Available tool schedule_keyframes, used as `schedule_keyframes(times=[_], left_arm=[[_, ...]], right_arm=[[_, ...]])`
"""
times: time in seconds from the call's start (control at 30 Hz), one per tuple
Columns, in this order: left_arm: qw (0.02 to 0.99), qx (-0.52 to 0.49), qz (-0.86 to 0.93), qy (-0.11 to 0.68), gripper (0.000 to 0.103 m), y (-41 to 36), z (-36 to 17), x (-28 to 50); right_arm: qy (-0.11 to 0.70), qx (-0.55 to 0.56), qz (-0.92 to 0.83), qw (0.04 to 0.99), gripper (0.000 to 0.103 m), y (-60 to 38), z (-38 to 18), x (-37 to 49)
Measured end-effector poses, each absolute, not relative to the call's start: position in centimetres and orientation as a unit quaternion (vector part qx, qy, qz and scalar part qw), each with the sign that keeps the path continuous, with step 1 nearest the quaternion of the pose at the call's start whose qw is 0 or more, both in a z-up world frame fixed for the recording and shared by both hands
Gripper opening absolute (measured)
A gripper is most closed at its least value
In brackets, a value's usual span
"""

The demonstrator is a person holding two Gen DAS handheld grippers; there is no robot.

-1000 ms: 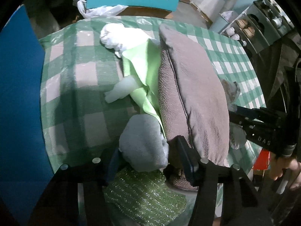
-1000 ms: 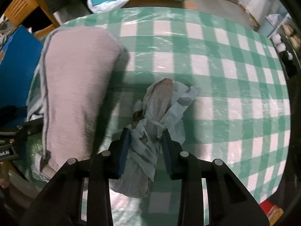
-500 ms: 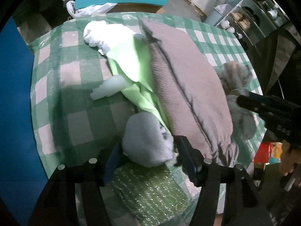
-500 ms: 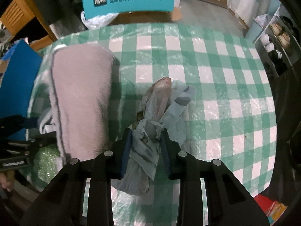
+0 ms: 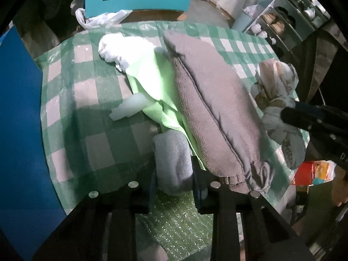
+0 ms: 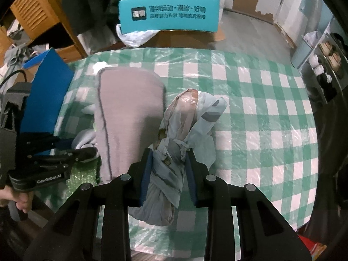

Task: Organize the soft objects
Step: 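Grasp the crumpled cloth with the right tool while the left tool grasps the grey sock, then carry the cloth and sock into the cardboard box and open both tools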

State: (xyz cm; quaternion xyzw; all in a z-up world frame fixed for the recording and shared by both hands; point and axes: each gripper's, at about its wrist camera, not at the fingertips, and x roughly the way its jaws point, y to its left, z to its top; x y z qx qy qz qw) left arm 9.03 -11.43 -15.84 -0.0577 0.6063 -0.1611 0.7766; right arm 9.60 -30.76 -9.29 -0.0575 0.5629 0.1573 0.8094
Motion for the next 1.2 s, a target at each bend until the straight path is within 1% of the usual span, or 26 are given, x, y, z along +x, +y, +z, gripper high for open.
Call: schedule_keyframes(times=[0.33, 1.2], left_arm=[[0.786, -0.072, -0.158, 0.593, 0.028, -10.0, -13.6, 8.3], [0.838, -0.038, -0.125, 0.530, 0.028, -7.5, -5.8, 3.9]], right_arm=[[0.551, -0.061, 0.179, 0.813, 0.028, -29.2, -7.9, 8.8], [0.513, -0.075, 0.235, 0.822, 0.028, -24.0, -3.2, 6.6]])
